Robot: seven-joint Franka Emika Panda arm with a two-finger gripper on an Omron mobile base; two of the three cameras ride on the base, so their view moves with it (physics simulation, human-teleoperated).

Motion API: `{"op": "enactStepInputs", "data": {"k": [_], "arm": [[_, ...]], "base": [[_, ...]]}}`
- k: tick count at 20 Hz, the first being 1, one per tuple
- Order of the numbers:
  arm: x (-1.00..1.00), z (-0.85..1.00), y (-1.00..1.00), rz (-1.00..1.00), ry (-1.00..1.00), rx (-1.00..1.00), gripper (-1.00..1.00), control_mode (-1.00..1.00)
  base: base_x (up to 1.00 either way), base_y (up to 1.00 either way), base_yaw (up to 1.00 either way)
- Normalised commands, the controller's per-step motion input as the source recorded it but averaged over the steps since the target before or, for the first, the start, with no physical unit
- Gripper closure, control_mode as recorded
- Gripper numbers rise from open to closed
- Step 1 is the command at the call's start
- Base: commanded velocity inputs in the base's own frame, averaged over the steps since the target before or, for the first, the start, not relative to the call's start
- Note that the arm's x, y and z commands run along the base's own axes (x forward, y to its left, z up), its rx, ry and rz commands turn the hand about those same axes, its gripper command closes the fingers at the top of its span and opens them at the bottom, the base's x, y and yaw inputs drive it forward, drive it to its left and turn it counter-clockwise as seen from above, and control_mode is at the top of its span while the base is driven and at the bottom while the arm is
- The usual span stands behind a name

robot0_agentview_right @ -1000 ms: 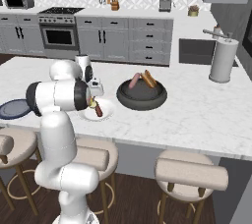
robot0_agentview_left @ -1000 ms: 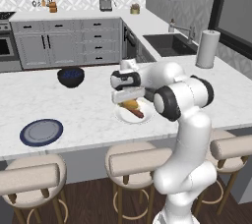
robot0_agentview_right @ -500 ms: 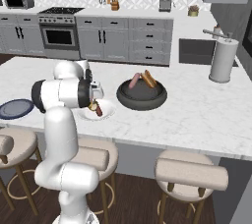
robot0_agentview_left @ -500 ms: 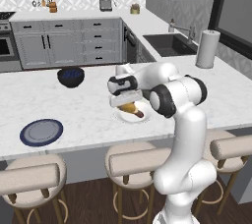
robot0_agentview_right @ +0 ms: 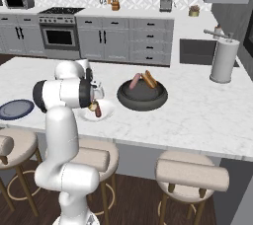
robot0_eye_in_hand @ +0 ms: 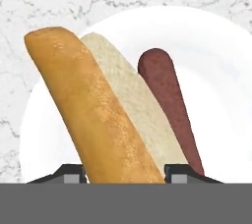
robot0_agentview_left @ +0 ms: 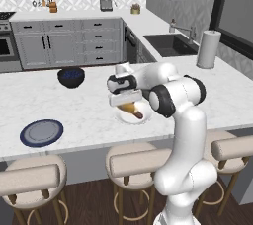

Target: Place one bun and one sausage from the bowl on each plate.

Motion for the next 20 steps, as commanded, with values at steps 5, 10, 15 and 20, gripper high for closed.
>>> {"op": "enactStepInputs", "data": {"k": [5, 10, 15, 20], "arm": [[-0.26, 0.00, -0.43, -0.11, 0.00, 0.00, -1.00, -1.00], [-0.02, -0.05, -0.01, -0.07, 0.00, 0.00, -1.00, -1.00], [-0.18, 0.02, 0.02, -0.06, -0.06, 0.00, -1.00, -1.00], [-0.39, 0.56, -0.05, -0.10, -0.14, 0.00, -1.00, -1.00]], "base": [[0.00, 0.00, 0.00], [0.00, 0.00, 0.00], [0.00, 0.00, 0.00], [0.00, 0.00, 0.00]]}}
